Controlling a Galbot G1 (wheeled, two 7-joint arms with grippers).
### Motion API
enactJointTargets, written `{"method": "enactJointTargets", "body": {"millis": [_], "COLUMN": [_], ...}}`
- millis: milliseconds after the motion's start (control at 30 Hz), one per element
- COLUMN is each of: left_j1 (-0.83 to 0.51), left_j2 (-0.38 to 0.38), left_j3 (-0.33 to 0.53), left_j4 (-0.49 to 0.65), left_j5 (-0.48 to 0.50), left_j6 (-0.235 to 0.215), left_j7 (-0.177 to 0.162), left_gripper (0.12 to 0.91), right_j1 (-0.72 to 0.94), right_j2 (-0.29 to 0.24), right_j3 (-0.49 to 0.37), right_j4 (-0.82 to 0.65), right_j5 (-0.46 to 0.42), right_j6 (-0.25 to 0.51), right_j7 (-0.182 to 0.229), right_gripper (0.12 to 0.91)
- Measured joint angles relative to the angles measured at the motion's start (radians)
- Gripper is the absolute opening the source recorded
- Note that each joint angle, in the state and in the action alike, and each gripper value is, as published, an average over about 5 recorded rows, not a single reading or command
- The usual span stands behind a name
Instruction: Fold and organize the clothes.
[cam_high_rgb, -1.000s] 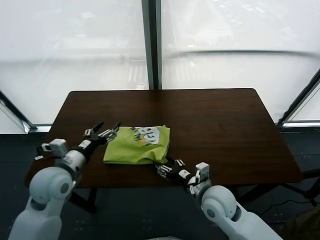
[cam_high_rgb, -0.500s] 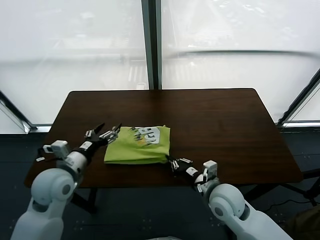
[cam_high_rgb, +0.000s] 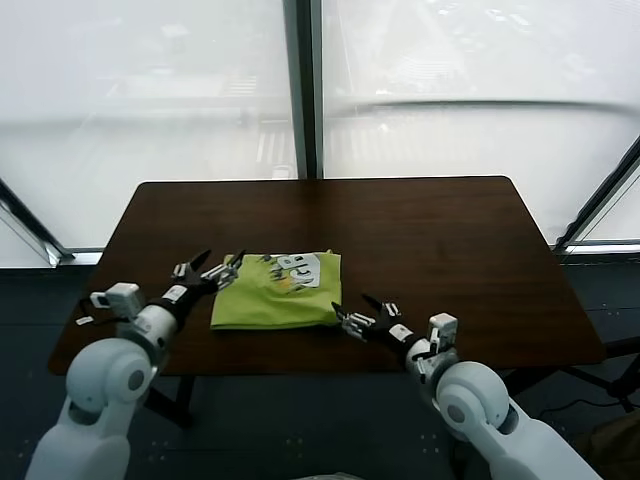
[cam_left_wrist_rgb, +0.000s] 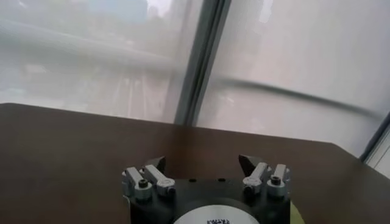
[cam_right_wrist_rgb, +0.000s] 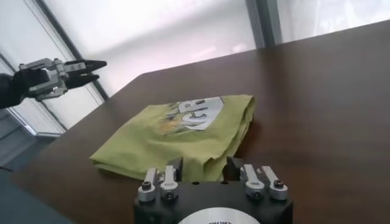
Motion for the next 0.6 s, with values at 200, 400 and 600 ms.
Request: {"method": "enactJointTargets", "body": {"millis": [200, 400, 600], "left_j1": [0.013, 0.015, 0.020], "left_j2": [-0.001, 0.001, 0.002], "left_j3": [-0.006, -0.020, -0.026], "left_j4": [0.007, 0.013, 0.015], "left_j5": [0.008, 0.006, 0.004], "left_j6": [-0.003, -0.004, -0.004], "left_j7": [0.000, 0.000, 0.000], "left_gripper": [0.907, 0.907, 0.907], "right_j1": [0.057, 0.101, 0.121], "right_j2": [0.118, 0.220, 0.262], "right_j3": [-0.038, -0.087, -0.105], "right_j4": [-0.094, -0.183, -0.230], "right_j5": [-0.061, -0.105, -0.121], "right_j6": [-0.003, -0.009, -0.016], "right_j7": [0.032, 0.048, 0.050], "right_gripper": [0.907, 0.905, 0.765]}}
